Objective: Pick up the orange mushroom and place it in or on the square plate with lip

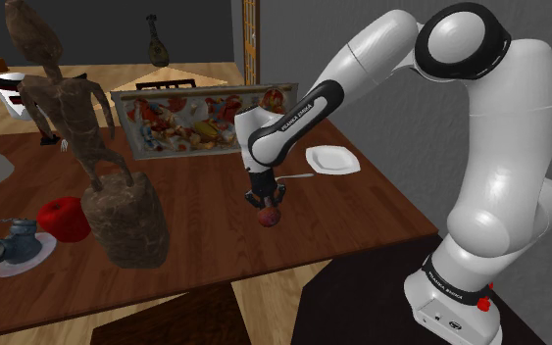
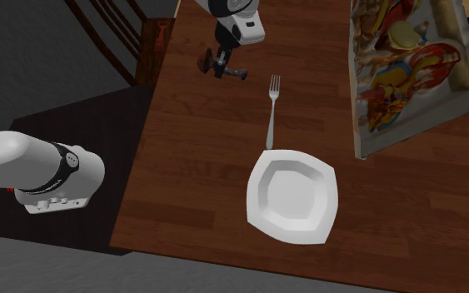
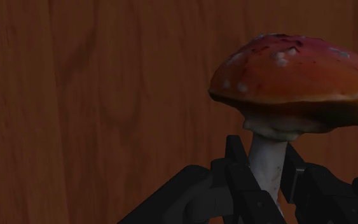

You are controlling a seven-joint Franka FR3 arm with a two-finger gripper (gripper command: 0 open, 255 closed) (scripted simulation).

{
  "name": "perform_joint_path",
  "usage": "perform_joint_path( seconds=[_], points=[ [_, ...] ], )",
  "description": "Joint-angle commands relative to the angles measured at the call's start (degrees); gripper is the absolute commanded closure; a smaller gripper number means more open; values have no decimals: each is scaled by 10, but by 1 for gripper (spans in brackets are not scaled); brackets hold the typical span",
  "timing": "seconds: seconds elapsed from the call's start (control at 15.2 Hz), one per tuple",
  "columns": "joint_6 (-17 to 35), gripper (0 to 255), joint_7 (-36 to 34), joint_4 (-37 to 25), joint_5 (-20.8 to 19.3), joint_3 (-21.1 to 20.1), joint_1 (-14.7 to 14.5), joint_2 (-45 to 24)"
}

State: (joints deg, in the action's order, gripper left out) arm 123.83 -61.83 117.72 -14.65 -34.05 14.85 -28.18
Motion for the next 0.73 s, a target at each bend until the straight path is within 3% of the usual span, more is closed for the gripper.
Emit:
perform_joint_path(
  seconds=[0.0, 0.66],
  points=[
    [0, 255, 0, 0, 0, 1, 0, -1],
    [-51, 255, 20, -4, 35, -23, 18, 54]
  ],
)
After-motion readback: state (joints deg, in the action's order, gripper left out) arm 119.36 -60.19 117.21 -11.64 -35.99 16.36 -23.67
